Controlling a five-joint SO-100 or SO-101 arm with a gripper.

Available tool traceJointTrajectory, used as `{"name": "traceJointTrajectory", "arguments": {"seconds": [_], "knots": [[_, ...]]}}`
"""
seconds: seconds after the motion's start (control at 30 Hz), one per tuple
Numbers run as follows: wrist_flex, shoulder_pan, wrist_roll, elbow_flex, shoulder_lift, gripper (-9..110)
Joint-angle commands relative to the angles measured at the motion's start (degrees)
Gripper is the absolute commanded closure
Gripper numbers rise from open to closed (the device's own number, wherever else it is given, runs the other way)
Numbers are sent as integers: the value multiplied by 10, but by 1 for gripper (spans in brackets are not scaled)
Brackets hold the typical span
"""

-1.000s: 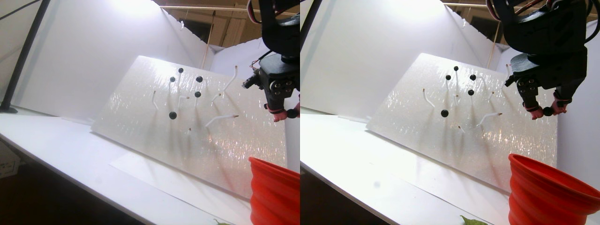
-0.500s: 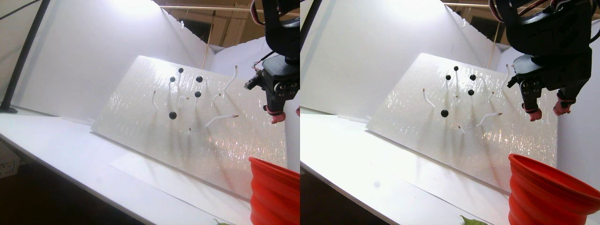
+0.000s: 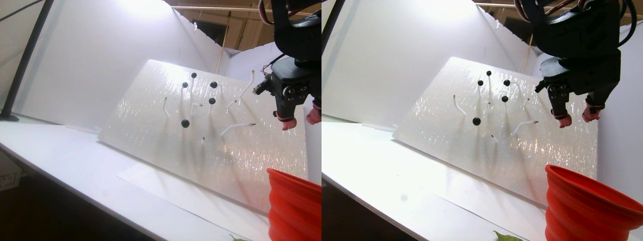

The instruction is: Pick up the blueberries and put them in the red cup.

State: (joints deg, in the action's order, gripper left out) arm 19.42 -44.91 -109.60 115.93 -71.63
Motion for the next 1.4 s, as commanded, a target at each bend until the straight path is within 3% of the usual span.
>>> {"name": "traceJointTrajectory", "arguments": {"seconds": [0.0, 1.37], "knots": [[3, 5, 3, -3, -92, 87], [-79, 134, 45, 105, -283, 89]]}}
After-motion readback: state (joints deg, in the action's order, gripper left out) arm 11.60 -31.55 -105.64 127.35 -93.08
